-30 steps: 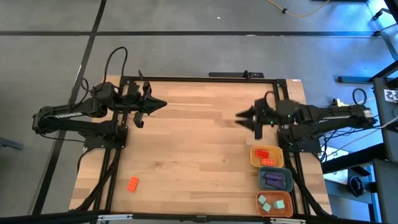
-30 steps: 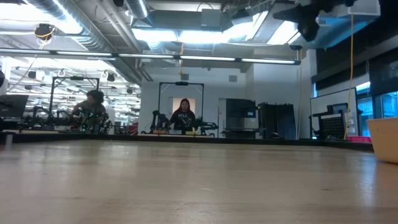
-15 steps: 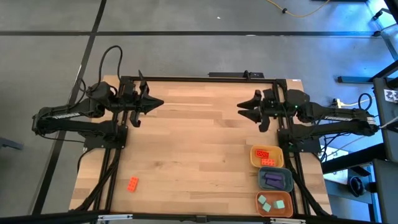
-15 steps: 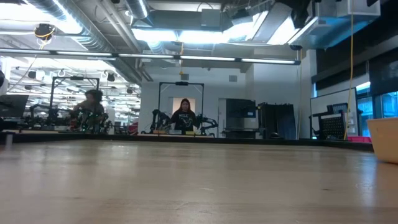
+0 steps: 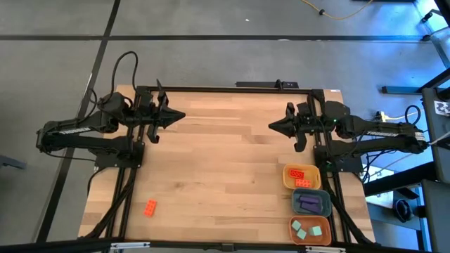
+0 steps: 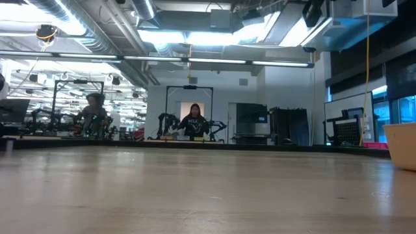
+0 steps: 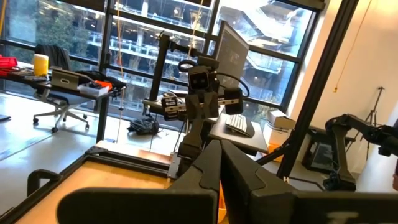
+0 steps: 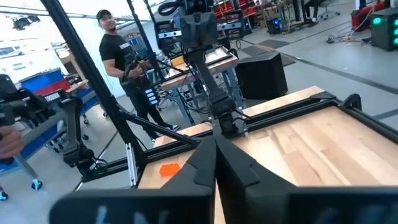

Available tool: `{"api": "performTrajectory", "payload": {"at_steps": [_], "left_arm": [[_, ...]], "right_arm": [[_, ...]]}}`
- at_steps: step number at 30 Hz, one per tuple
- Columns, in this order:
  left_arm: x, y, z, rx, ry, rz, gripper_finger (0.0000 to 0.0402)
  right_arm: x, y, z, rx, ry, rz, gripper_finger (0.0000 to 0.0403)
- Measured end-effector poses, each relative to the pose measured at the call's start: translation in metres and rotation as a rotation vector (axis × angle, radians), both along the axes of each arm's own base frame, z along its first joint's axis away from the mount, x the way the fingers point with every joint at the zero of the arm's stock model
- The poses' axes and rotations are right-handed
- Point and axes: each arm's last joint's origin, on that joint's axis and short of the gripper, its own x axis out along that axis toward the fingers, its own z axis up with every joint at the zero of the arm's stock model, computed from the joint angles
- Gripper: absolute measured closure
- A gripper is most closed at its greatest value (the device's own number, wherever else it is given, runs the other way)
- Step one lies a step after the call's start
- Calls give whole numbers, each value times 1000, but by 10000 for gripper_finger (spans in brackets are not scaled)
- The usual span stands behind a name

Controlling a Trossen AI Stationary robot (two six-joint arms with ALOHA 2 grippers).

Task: Sort & place blocks by color
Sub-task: Put the orange game piece into the yellow bin

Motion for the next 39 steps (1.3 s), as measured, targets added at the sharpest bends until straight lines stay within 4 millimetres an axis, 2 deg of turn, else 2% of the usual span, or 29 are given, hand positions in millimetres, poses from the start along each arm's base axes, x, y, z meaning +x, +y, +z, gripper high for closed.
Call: {"api": "performTrajectory", "payload": {"at_steps": [7, 39], "left_arm": [[0, 0, 0, 0, 0, 1, 401], [0, 0, 0, 0, 0, 0, 401]], "right_arm": [[0, 1, 0, -4, -1, 50, 400], [0, 2, 0, -4, 0, 52, 403]]}}
